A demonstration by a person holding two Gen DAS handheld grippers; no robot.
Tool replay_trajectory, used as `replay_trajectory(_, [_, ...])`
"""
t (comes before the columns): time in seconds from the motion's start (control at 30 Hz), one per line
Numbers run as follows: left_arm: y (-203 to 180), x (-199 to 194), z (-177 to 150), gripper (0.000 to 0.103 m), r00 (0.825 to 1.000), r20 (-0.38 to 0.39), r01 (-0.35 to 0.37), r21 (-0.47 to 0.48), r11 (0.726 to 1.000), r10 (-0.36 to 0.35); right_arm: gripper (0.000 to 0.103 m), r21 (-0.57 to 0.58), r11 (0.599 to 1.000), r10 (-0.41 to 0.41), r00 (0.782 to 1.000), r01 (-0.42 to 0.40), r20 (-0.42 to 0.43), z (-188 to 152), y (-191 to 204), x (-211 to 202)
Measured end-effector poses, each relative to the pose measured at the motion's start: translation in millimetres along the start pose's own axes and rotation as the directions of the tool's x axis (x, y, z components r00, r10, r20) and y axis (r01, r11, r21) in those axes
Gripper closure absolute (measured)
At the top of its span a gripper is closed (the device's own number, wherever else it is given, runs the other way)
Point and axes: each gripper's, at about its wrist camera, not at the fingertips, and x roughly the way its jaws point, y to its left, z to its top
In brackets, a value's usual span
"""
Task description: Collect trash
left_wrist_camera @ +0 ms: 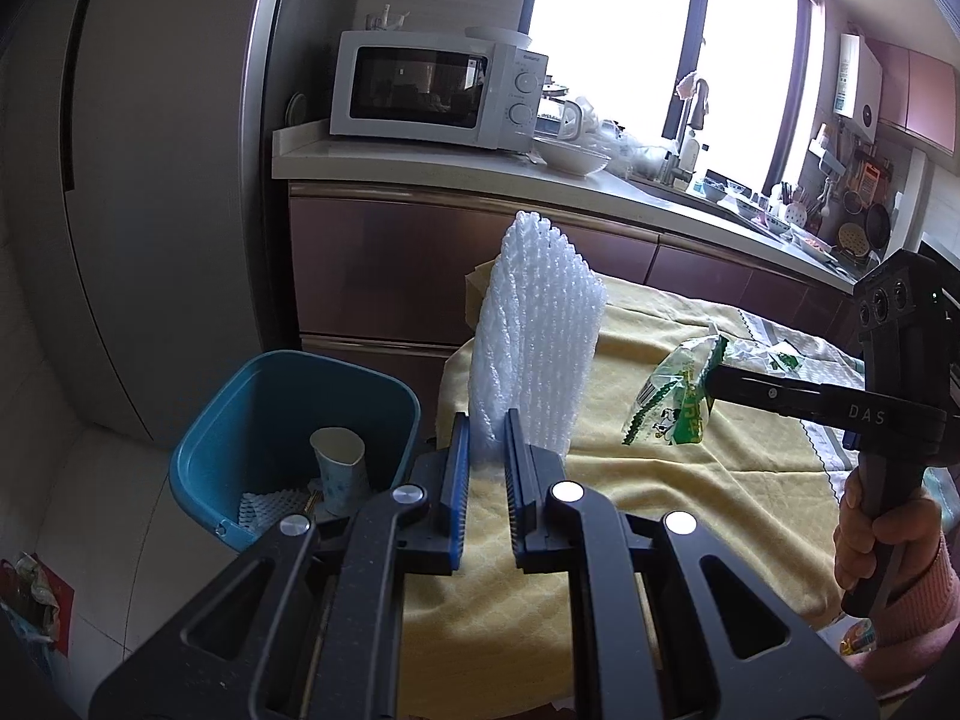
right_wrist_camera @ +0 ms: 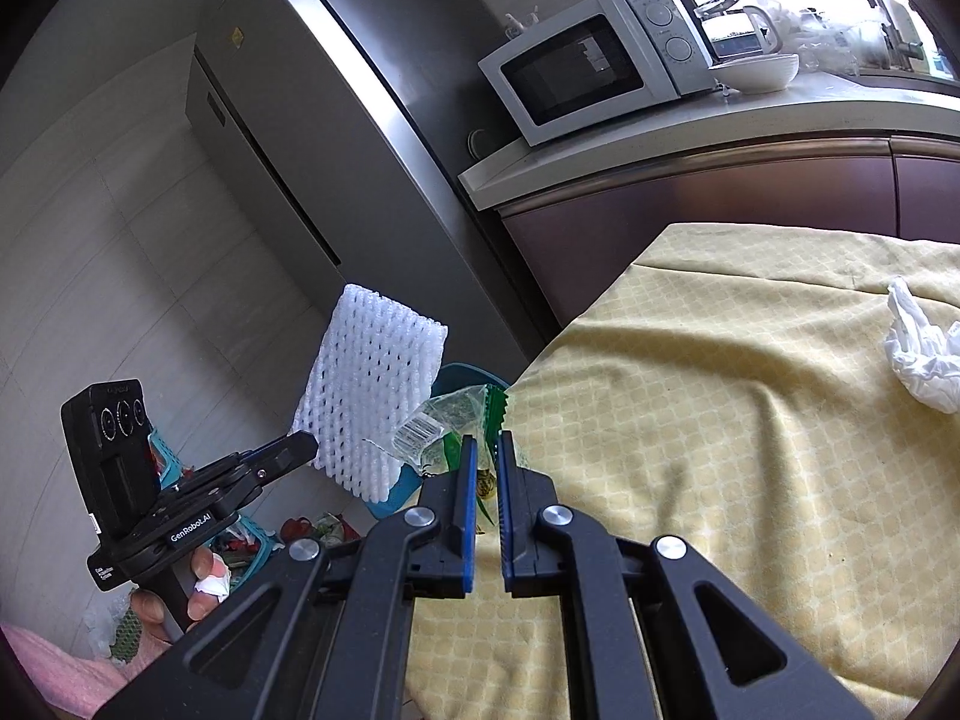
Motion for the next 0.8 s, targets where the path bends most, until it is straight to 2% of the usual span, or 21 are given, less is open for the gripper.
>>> replay_trajectory(0.8, [43,-7,-5,0.092,0.995,0.002,-0.104,-0.086,0.991,0.105,0.098,-0.049,0.996,0.074,0.996,-0.077,-0.058,12,32,42])
